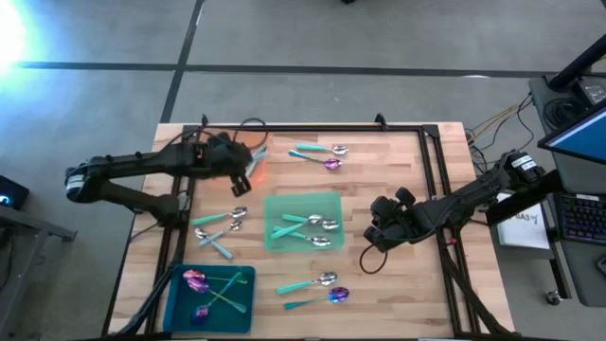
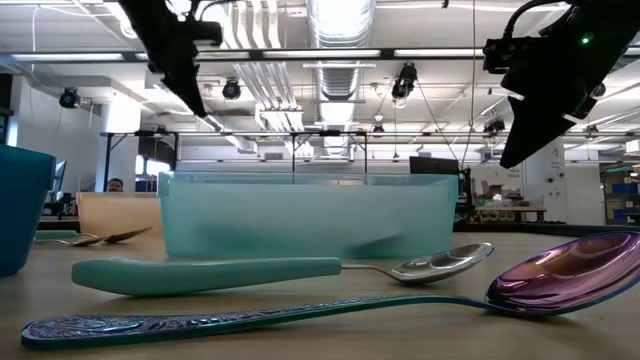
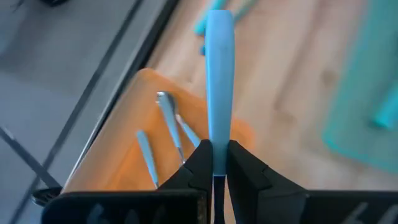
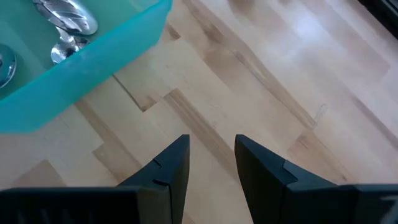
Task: Sort silverware by color (type)
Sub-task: Put the blue spoon into the orange bin
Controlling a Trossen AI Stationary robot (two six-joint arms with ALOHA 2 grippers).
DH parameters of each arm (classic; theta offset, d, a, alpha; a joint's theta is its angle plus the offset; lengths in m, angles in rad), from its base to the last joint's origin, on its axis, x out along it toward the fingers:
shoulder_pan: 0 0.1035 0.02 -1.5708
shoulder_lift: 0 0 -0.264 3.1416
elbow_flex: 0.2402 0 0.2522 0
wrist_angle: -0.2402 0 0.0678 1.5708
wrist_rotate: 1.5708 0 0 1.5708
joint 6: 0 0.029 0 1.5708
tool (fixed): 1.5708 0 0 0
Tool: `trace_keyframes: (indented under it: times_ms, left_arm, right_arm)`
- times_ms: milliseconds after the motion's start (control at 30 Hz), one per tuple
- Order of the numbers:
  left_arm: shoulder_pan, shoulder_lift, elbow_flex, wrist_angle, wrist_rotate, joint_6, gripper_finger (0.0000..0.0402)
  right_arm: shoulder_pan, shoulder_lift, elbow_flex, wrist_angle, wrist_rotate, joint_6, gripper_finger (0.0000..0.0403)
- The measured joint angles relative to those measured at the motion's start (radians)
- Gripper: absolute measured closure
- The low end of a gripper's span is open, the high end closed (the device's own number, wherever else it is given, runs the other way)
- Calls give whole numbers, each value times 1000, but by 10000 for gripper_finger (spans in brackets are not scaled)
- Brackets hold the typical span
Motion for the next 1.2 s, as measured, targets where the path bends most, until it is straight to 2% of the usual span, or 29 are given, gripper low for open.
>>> trace_keyframes:
  times_ms: [200,500,700,833,1100,1200]
  left_arm:
    - [171,-6,-125,182,0,-23,391]
    - [334,116,-193,238,0,-110,391]
    - [367,208,-194,275,0,-107,386]
    - [367,237,-195,308,2,-105,361]
    - [371,192,-195,301,2,-98,303]
    - [361,151,-195,266,44,-110,293]
  right_arm:
    - [0,0,0,0,0,0,284]
    - [0,0,1,0,1,-13,284]
    - [0,0,1,-1,1,-13,284]
    - [0,0,1,-1,1,-13,284]
    - [0,0,0,-1,1,-12,284]
    - [0,0,0,-4,1,-12,284]
